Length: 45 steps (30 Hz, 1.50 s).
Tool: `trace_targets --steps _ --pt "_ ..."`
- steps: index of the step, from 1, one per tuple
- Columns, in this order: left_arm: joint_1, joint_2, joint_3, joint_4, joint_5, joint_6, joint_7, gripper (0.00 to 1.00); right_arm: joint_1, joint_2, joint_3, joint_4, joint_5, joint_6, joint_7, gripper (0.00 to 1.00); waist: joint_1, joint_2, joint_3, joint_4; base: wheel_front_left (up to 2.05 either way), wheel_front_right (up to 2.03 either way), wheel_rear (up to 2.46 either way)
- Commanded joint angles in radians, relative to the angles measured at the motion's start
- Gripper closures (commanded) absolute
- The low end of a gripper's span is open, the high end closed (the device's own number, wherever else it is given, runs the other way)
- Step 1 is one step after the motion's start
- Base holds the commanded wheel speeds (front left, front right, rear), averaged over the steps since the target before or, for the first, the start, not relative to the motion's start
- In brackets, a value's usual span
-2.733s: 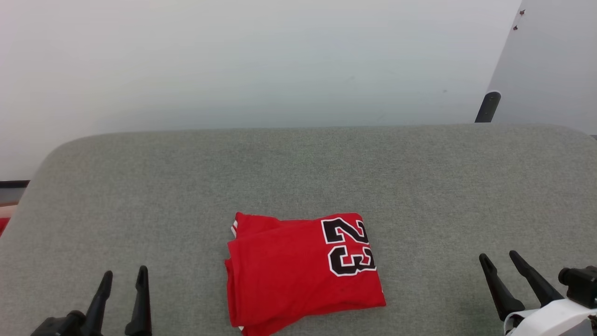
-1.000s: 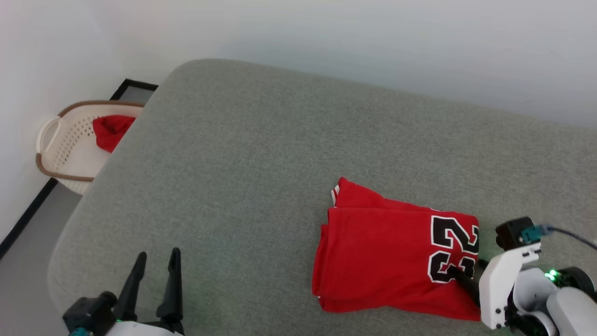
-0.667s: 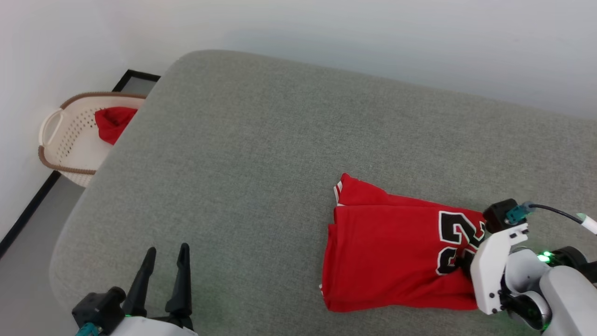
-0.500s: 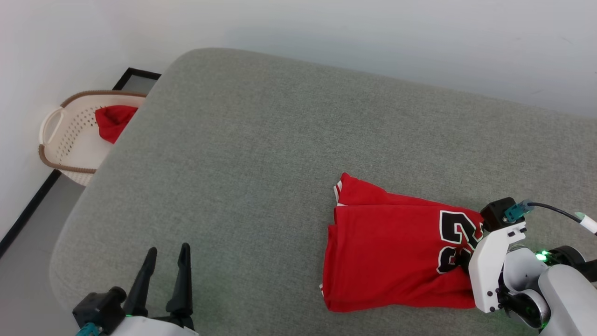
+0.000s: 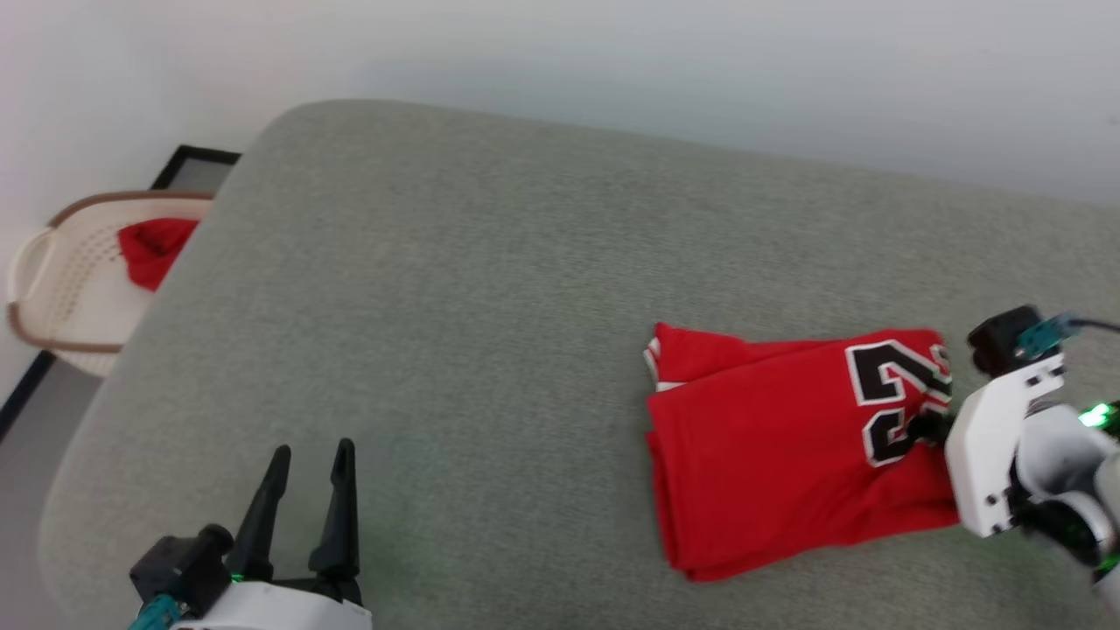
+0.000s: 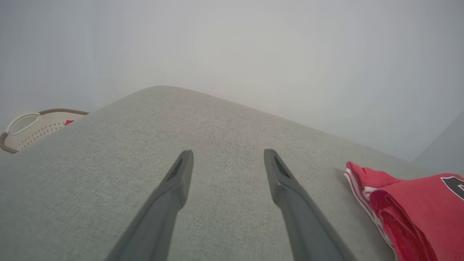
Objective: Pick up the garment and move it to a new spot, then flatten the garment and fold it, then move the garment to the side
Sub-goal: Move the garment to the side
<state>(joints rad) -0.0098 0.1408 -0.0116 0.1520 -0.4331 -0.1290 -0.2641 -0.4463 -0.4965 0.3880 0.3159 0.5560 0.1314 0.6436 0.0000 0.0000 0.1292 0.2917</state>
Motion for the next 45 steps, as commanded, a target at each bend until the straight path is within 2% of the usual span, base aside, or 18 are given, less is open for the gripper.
trace_targets --steps 1,11,28,38,45 --pt "-0.009 0.004 0.002 -0.007 0.005 -0.003 0.001 0.0 -0.021 -0.025 0.0 -0.016 0.012 -0.001 0.003 1.0 0.0 0.0 0.007 -0.042 0.0 0.0 0.0" --pt "-0.069 0.013 -0.017 -0.023 0.013 -0.003 0.001 0.0 -0.11 -0.156 0.007 -0.014 0.049 -0.001 -0.026 1.0 0.0 0.0 0.06 -0.162 0.0 0.0 0.0" --pt "-0.183 0.064 -0.043 -0.039 0.022 -0.003 0.001 0.0 -0.301 -0.287 0.091 0.144 0.067 -0.001 -0.188 1.0 0.0 0.0 0.179 -0.376 0.0 0.0 0.0" --pt "-0.236 0.094 -0.062 -0.045 0.028 -0.003 0.001 0.0 -0.399 -0.346 0.145 0.275 0.047 -0.001 -0.316 1.0 0.0 0.0 0.25 -0.437 0.0 0.0 0.0" --pt "-0.287 0.118 -0.091 -0.047 0.031 -0.003 0.001 0.0 -0.493 -0.37 0.209 0.401 0.025 -0.001 -0.412 1.0 0.0 0.0 0.31 -0.449 0.0 0.0 0.0"
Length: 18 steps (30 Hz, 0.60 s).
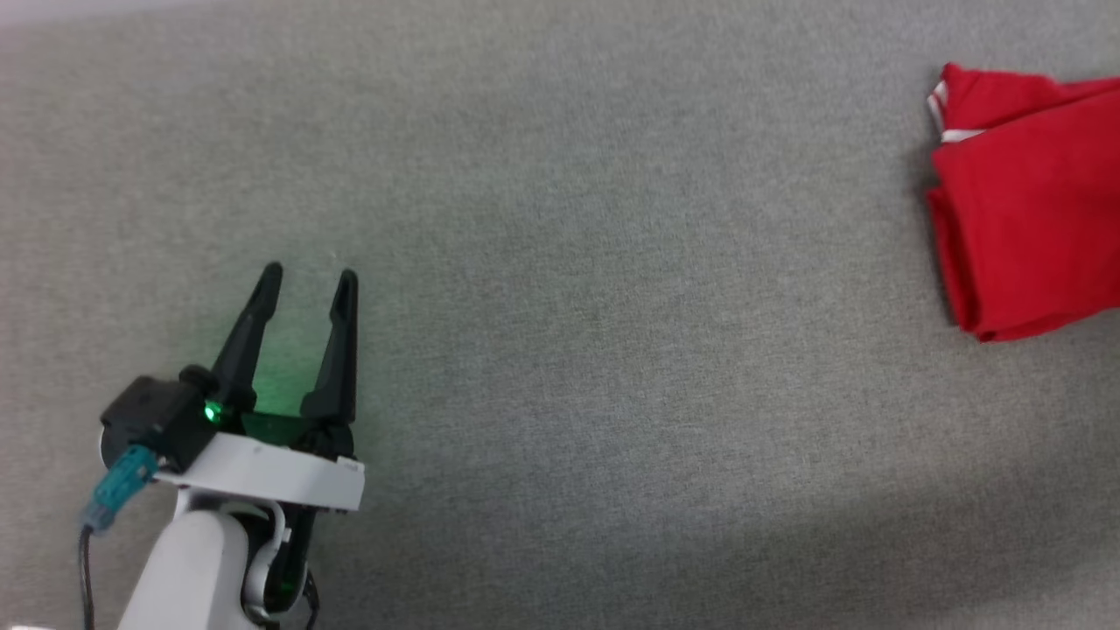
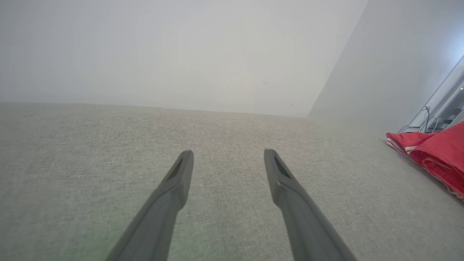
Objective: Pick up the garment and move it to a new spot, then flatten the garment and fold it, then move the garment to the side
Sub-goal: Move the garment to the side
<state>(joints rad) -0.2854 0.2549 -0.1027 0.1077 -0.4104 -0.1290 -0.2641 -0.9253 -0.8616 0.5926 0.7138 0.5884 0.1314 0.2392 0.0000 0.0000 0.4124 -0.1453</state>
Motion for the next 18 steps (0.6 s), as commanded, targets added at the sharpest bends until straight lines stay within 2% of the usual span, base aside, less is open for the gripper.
trace_targets --steps 1,7,18 --pt "-0.017 0.007 -0.003 -0.004 0.009 -0.003 0.001 0.0 -0.029 -0.01 0.014 0.017 -0.019 -0.001 -0.02 1.0 0.0 0.0 0.034 -0.012 0.0 0.0 0.0" --pt "-0.041 0.022 -0.007 -0.012 0.008 -0.003 0.001 0.0 -0.094 -0.011 0.06 0.09 -0.058 -0.001 -0.067 1.0 0.0 0.0 0.071 -0.018 0.0 0.0 0.0" --pt "-0.058 0.031 -0.015 -0.004 0.012 -0.003 0.001 0.0 -0.176 0.064 0.125 0.235 -0.067 -0.001 -0.12 1.0 0.0 0.0 0.099 -0.038 0.0 0.0 0.0"
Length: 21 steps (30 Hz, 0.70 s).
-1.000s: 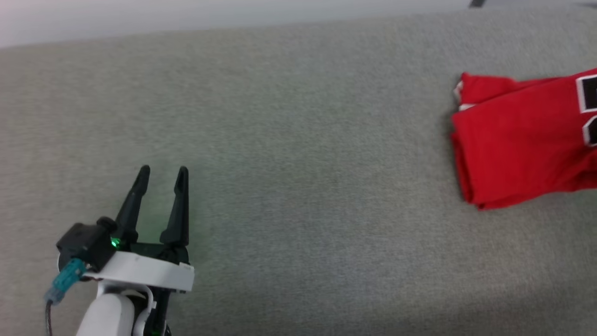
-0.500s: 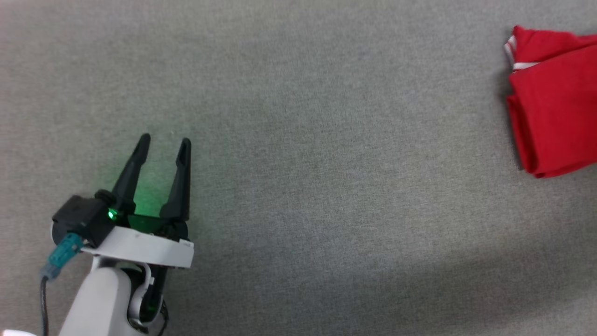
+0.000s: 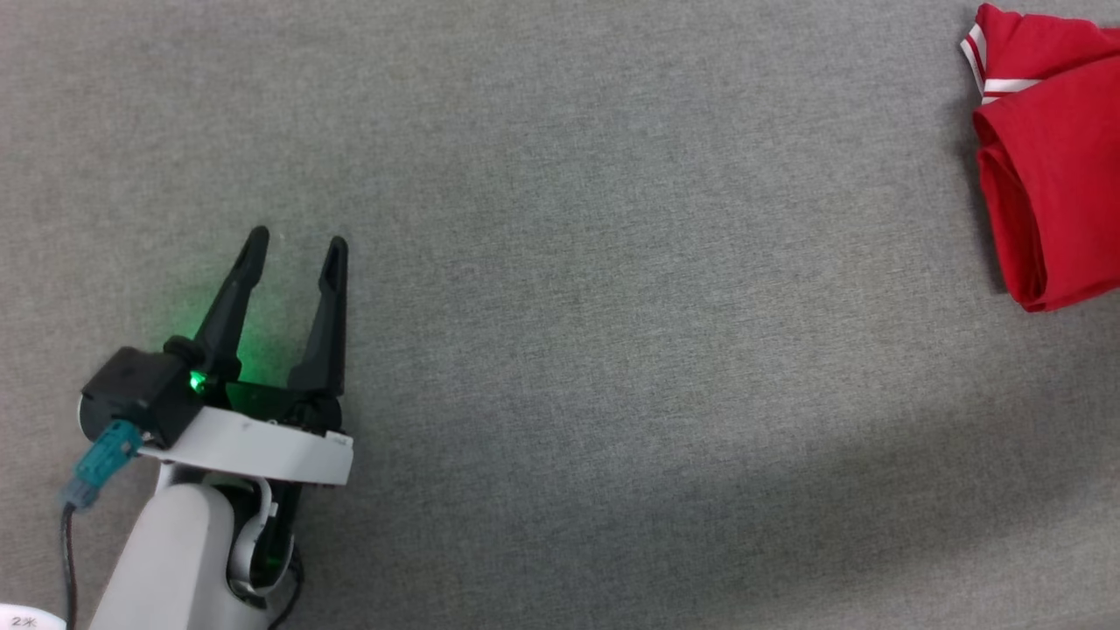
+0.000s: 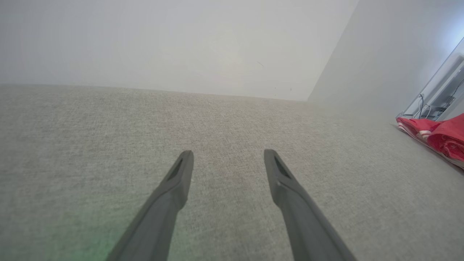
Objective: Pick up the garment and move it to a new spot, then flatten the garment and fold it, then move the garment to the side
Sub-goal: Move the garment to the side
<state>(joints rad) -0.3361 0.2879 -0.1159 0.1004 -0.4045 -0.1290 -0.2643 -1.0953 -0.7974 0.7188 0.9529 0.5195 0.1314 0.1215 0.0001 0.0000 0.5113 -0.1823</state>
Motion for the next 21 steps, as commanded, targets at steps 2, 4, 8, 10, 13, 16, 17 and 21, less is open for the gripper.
trace_targets --steps 2,4,8,10,13,16,17,21 --pt "-0.007 0.0 -0.003 0.005 0.004 -0.003 0.001 0.0 -0.016 0.01 0.011 0.013 0.002 -0.001 -0.011 0.7 -0.0001 0.0 -0.001 -0.003 0.0 0.0 0.0" --pt "-0.007 0.003 -0.005 0.006 0.001 -0.003 0.001 0.0 -0.028 0.018 0.021 0.026 0.005 -0.001 -0.015 0.44 -0.0001 0.0 -0.004 -0.006 0.0 0.0 0.0" --pt "-0.005 0.006 -0.007 0.01 -0.004 -0.003 0.001 0.0 -0.047 0.03 0.035 0.046 0.017 -0.001 -0.026 0.0 -0.0001 0.0 -0.016 -0.008 0.0 0.0 0.0" --pt "-0.004 0.004 -0.008 0.013 -0.006 -0.003 0.001 0.0 -0.058 0.035 0.044 0.054 0.02 -0.001 -0.032 0.0 -0.0001 0.0 -0.026 -0.008 0.0 0.0 0.0" --pt "0.003 0.001 -0.012 0.021 -0.009 -0.003 0.001 0.0 -0.067 0.044 0.061 0.057 0.025 -0.001 -0.043 0.0 -0.0001 0.0 -0.046 -0.003 0.0 0.0 0.0" --pt "0.014 -0.006 -0.01 0.028 -0.01 -0.003 0.001 0.0 -0.073 0.055 0.077 0.051 0.037 -0.001 -0.062 0.0 -0.0001 0.0 -0.074 0.005 0.0 0.0 0.0" --pt "0.018 -0.008 -0.009 0.03 -0.01 -0.003 0.001 0.0 -0.072 0.059 0.081 0.046 0.041 -0.001 -0.073 0.0 -0.0001 0.0 -0.085 0.009 0.0 0.0 0.0" --pt "0.044 -0.02 0.0 0.038 -0.015 -0.003 0.001 0.0 -0.058 0.081 0.09 0.029 0.067 -0.001 -0.121 0.0 -0.0001 0.0 -0.135 0.028 0.0 0.0 0.0"
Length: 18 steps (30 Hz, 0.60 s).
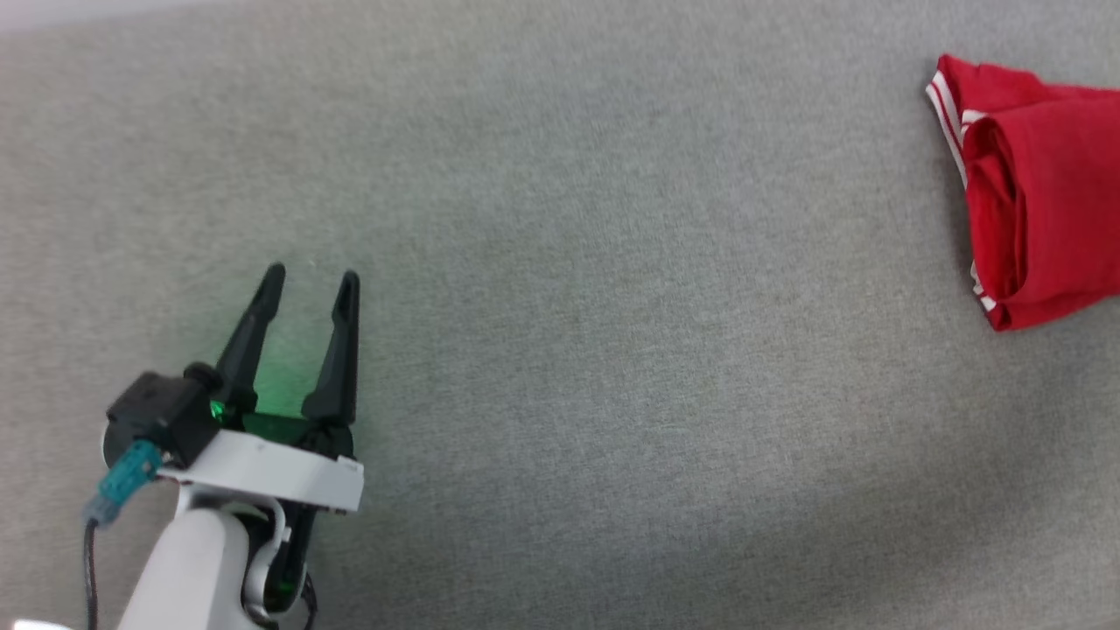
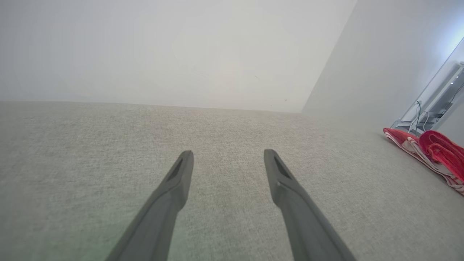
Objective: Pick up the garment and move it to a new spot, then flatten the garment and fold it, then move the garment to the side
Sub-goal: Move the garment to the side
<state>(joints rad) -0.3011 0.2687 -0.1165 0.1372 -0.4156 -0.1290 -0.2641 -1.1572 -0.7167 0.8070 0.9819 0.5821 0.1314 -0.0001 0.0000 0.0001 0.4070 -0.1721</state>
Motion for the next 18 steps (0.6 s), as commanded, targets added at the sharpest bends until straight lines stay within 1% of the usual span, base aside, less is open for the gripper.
trace_targets --steps 1,7,10,13,18 --pt "0.016 -0.002 0.005 0.003 -0.006 -0.003 0.001 0.0 0.012 0.008 0.001 -0.006 0.014 -0.001 -0.013 0.0 0.0 -0.0001 -0.044 0.024 0.0 0.0 0.0" --pt "0.064 -0.021 0.027 0.014 -0.007 -0.003 0.001 0.0 0.072 0.038 0.006 -0.046 0.051 -0.001 -0.124 0.0 0.0 -0.0001 -0.136 0.07 0.0 0.0 0.0" --pt "0.097 -0.031 0.037 0.025 -0.011 -0.003 0.001 0.0 0.133 0.058 0.003 -0.064 0.072 -0.001 -0.182 0.0 0.0 -0.0001 -0.189 0.094 0.0 0.0 0.0" --pt "0.127 -0.036 0.05 0.029 -0.013 -0.003 0.001 0.0 0.191 0.074 0.002 -0.086 0.091 -0.001 -0.219 0.0 0.0 -0.0001 -0.239 0.118 0.0 0.0 0.0" --pt "0.183 -0.041 0.075 0.032 -0.014 -0.003 0.001 0.0 0.295 0.096 -0.021 -0.114 0.102 -0.001 -0.25 0.0 0.0 -0.0001 -0.315 0.153 0.0 0.0 0.0"
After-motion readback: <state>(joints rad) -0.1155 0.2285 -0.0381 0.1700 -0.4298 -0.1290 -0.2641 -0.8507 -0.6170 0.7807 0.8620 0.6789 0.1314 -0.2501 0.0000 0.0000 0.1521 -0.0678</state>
